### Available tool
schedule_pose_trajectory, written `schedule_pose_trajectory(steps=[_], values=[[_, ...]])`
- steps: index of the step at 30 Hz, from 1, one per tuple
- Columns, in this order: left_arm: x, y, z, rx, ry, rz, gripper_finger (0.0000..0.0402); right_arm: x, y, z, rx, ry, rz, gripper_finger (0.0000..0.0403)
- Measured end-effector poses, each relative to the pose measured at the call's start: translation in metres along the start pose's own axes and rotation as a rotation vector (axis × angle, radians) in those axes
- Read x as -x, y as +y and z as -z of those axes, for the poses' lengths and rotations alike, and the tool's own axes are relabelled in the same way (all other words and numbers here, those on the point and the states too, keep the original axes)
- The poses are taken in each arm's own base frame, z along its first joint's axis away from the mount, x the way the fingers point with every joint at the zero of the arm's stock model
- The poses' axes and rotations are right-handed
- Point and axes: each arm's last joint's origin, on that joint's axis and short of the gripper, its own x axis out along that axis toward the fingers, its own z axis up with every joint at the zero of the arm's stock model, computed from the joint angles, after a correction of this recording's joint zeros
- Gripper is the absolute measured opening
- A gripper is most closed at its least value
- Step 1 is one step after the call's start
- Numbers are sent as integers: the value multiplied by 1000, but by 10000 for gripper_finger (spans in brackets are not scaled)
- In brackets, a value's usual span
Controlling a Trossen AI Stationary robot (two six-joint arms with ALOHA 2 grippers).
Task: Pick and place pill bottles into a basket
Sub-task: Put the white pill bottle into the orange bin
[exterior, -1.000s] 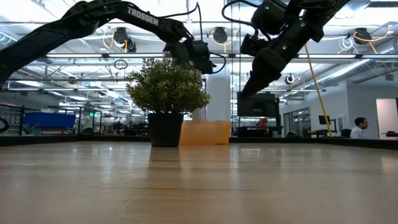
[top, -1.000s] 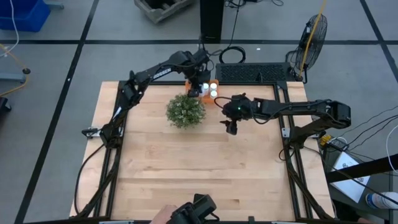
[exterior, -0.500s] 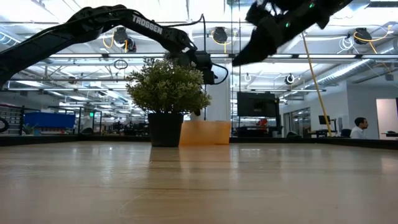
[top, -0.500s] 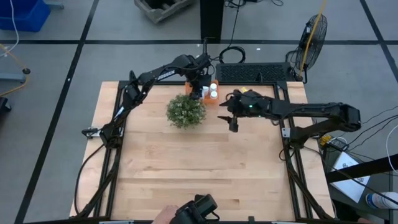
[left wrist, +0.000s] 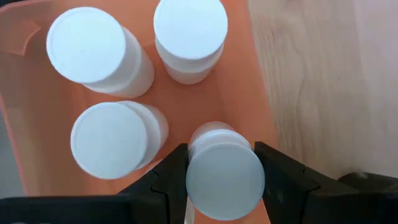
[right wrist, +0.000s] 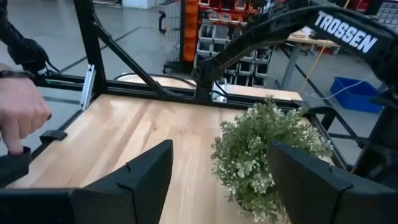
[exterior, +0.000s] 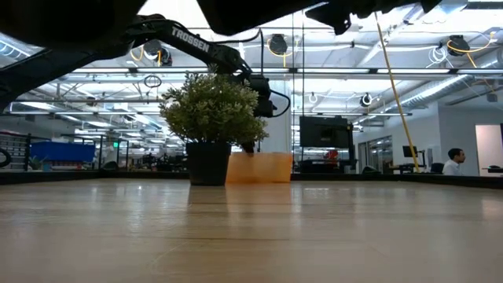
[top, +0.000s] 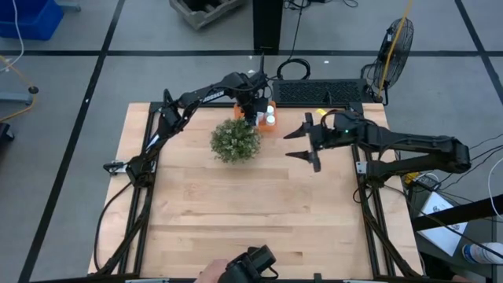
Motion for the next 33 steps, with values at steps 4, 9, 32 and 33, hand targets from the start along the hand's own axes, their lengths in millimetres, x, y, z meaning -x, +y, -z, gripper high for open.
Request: schedule_pose_trajectory(steps=[4,9,32,33], values=[[-5,0,0,3,2,12,160,2,0,-1,0,-3,2,251],[-9,0,0,4,2,20,160,1,0,1,-3,8,1,251],[2,-8,-12,44,29,-23,255,1,1,6,-16,61,-5,251],[4,-9,-13,42,29,-23,251,1,1,7,-16,66,-5,251]])
